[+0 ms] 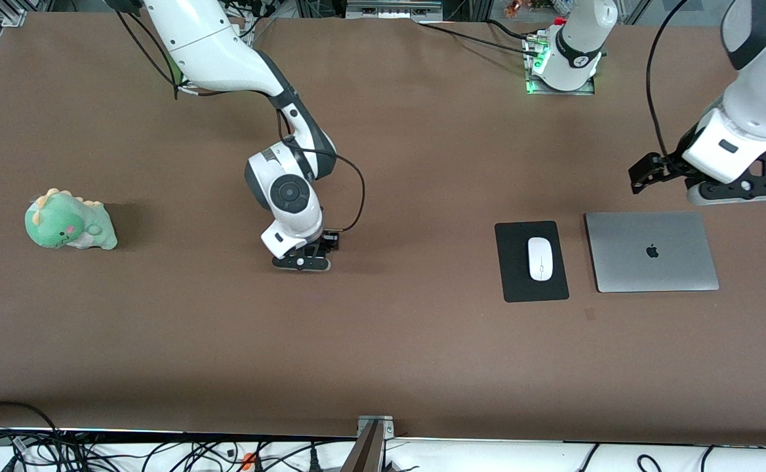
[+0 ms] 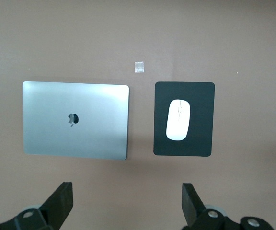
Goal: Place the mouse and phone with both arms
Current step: 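Carry the black phone beside the plush toy while the left gripper withdraws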
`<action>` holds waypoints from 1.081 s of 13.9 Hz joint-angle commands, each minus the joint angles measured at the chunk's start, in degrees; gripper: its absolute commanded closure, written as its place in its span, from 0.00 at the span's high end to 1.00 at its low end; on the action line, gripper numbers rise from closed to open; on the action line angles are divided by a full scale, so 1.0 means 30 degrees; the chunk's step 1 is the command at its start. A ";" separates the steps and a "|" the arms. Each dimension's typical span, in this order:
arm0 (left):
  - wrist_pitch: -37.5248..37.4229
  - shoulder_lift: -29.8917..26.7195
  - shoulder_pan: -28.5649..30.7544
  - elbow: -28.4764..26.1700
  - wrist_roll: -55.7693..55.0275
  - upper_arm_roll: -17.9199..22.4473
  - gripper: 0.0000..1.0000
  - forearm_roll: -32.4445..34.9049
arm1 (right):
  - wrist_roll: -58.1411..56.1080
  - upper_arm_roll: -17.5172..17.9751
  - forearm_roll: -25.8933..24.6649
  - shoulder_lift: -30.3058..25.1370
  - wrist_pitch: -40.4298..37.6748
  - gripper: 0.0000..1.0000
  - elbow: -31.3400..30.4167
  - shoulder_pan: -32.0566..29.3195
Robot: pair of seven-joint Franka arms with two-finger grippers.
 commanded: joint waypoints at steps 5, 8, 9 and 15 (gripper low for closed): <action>-0.1621 0.0269 0.0244 0.2173 0.0412 -0.0116 1.00 -0.0418 | -0.9108 0.0124 0.0023 -0.2378 -0.4273 0.35 -0.0185 -0.4717; -0.1621 0.0736 0.0215 0.3194 -0.0288 -0.0232 1.00 -0.0360 | -1.2188 0.0124 0.0081 -0.3988 -0.3254 0.35 -0.2524 -0.7382; -0.1621 0.0767 0.0215 0.3373 -0.0320 -0.0233 1.00 -0.0330 | -1.2806 0.0124 0.0081 -0.4632 -0.2146 0.34 -0.3810 -0.8204; -0.2266 0.0738 0.0069 0.3668 -0.0232 -0.0350 1.00 -0.0154 | -1.4482 0.0124 0.0198 -0.5724 0.5527 0.34 -0.9677 -1.2133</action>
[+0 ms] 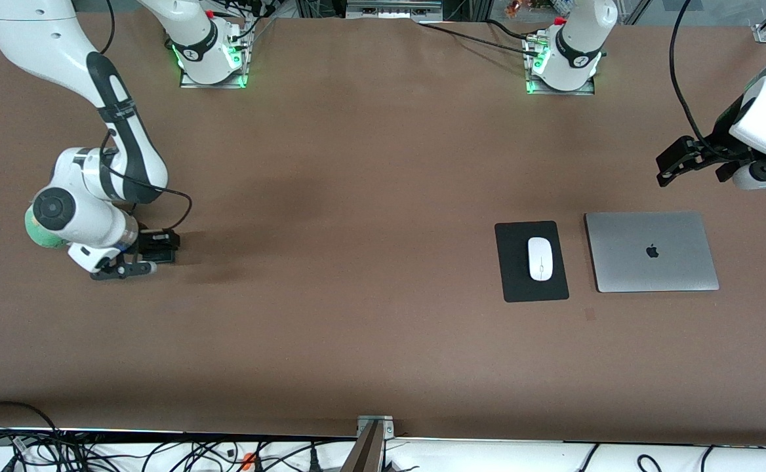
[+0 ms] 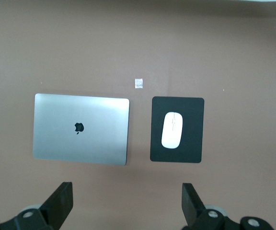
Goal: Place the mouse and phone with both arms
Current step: 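Carry the black phone beside the plush toy while the left gripper withdraws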
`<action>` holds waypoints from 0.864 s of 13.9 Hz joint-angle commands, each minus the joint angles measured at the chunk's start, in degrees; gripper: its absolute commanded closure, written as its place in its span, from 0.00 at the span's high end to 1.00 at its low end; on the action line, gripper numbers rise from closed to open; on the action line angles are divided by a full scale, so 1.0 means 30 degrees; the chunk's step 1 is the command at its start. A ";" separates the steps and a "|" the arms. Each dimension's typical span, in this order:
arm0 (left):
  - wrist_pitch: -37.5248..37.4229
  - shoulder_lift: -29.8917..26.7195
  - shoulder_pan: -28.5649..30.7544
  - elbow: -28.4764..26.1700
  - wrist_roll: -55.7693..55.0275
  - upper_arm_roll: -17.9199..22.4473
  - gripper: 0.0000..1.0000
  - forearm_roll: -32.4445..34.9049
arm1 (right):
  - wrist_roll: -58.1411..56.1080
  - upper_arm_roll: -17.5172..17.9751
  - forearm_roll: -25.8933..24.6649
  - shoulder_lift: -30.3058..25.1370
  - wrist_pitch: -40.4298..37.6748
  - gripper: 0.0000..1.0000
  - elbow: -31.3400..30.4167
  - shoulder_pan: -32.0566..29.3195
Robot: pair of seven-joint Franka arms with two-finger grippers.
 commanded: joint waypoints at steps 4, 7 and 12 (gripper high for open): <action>-0.0609 0.0373 0.0028 0.0716 -0.0180 -0.0135 1.00 -0.0285 | -0.0377 0.0425 0.1393 -0.0260 0.3822 0.34 -0.2406 -0.1155; -0.0667 0.0343 -0.0089 0.0745 -0.0209 -0.0222 1.00 -0.0286 | -0.0406 0.0425 0.1782 -0.0055 0.3822 0.44 -0.2290 -0.1155; -0.0667 0.0314 -0.0090 0.0717 -0.0238 -0.0222 1.00 -0.0315 | -0.0582 0.0454 0.1782 -0.0141 0.3472 1.00 -0.1996 -0.1155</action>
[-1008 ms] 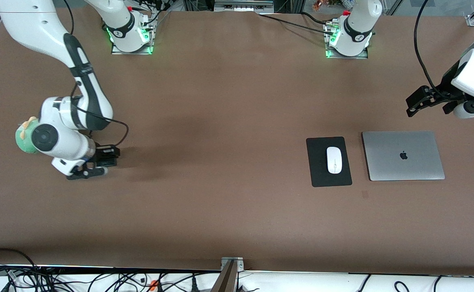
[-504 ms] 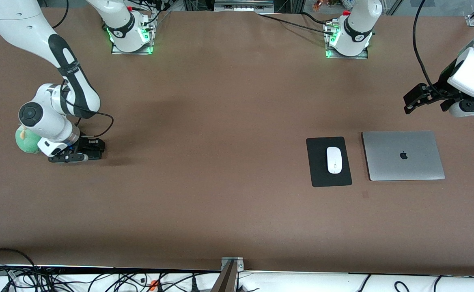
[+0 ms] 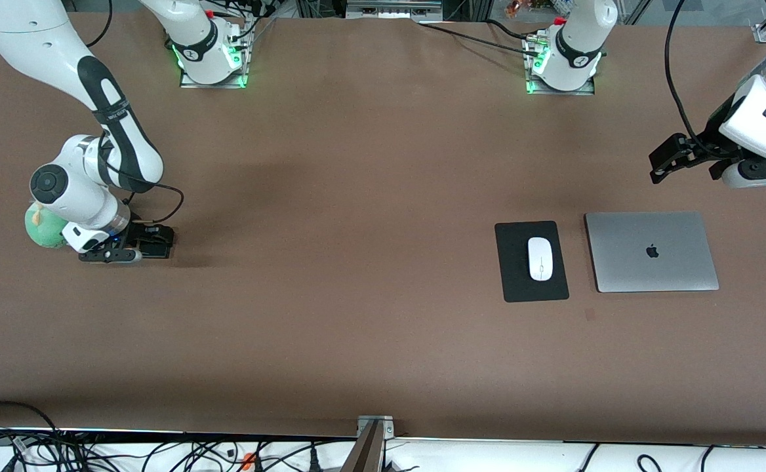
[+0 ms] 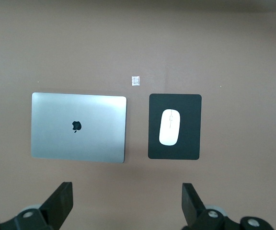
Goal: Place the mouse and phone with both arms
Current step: 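Carry the black phone beside the plush toy while the left gripper withdraws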
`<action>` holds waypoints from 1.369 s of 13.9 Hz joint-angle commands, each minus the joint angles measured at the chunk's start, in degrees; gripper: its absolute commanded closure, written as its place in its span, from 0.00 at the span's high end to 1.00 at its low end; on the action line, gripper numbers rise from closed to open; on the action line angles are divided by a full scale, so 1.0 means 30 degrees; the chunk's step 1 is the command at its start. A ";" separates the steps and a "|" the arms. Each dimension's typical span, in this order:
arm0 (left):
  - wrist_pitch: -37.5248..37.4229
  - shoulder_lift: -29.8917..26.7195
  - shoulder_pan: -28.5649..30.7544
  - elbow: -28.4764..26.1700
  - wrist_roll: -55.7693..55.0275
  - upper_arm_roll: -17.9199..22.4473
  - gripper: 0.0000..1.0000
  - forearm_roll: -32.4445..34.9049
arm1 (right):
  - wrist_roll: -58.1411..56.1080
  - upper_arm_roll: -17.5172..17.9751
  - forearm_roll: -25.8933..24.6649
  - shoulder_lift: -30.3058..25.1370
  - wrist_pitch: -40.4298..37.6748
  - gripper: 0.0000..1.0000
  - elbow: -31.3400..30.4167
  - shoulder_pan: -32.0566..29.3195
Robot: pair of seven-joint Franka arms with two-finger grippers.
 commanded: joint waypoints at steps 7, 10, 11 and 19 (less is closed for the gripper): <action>-0.0570 0.0215 -0.0032 0.0641 -0.0221 0.0029 1.00 -0.0338 | -0.0240 0.0339 0.0396 -0.1648 -0.5947 1.00 0.2847 -0.0225; -0.0570 0.0215 -0.0032 0.0641 -0.0221 0.0029 1.00 -0.0338 | -0.0037 0.0368 0.0396 -0.3577 -0.8405 1.00 0.3171 -0.0196; -0.0570 0.0215 -0.0032 0.0641 -0.0221 0.0000 1.00 -0.0338 | -0.0006 0.0427 0.0396 -0.4310 -0.9430 1.00 0.3433 -0.0196; -0.0570 0.0215 -0.0032 0.0641 -0.0221 -0.0001 1.00 -0.0367 | 0.1131 0.0397 0.0220 -0.8530 -1.7196 1.00 0.6131 -0.0196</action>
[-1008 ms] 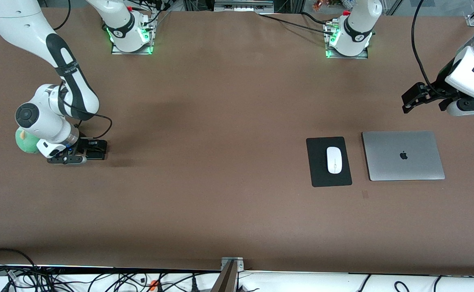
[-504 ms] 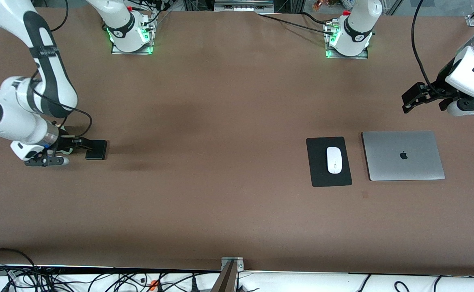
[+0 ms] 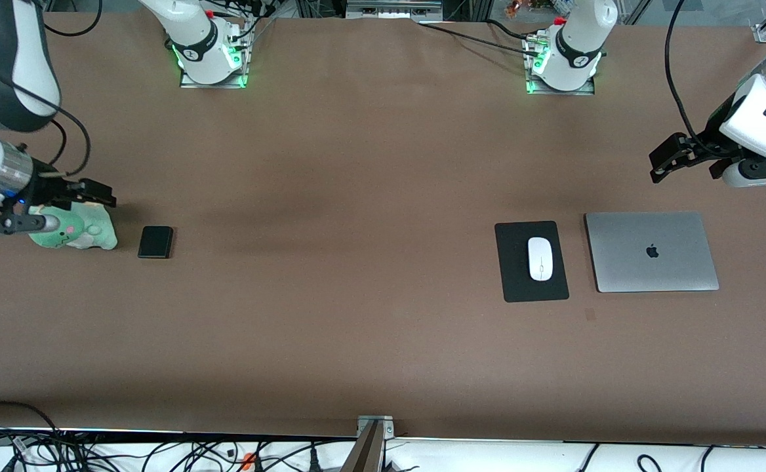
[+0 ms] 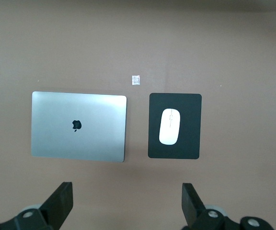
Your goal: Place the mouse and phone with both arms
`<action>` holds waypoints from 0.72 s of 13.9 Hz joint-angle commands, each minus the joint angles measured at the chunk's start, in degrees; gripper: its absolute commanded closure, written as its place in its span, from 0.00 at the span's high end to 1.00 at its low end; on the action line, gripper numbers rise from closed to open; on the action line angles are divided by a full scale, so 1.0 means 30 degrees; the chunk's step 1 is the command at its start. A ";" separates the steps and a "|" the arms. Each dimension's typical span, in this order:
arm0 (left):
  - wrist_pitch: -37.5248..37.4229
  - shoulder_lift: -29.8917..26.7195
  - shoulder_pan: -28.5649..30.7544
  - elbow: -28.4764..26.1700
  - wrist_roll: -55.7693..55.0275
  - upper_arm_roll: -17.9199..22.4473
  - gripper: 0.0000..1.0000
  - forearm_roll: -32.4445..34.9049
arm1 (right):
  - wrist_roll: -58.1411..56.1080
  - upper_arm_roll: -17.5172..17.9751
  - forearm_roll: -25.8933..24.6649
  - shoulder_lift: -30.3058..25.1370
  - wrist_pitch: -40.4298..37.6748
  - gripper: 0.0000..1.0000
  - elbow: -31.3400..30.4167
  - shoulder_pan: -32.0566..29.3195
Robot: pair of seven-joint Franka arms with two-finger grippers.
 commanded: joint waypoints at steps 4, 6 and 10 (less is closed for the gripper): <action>-0.0440 0.0215 -0.0032 0.0599 -0.0135 0.0000 1.00 -0.0358 | 0.1739 0.0831 -0.0056 -0.1802 -0.5633 1.00 0.3428 -0.0261; -0.0469 0.0215 -0.0032 0.0628 -0.0164 0.0000 1.00 -0.0358 | 0.1768 0.0802 -0.0057 -0.2179 -0.6952 1.00 0.4079 -0.0261; -0.0440 0.0215 -0.0032 0.0628 -0.0135 0.0000 1.00 -0.0358 | 0.1739 0.0743 -0.0377 -0.3208 -0.7516 1.00 0.4051 -0.0261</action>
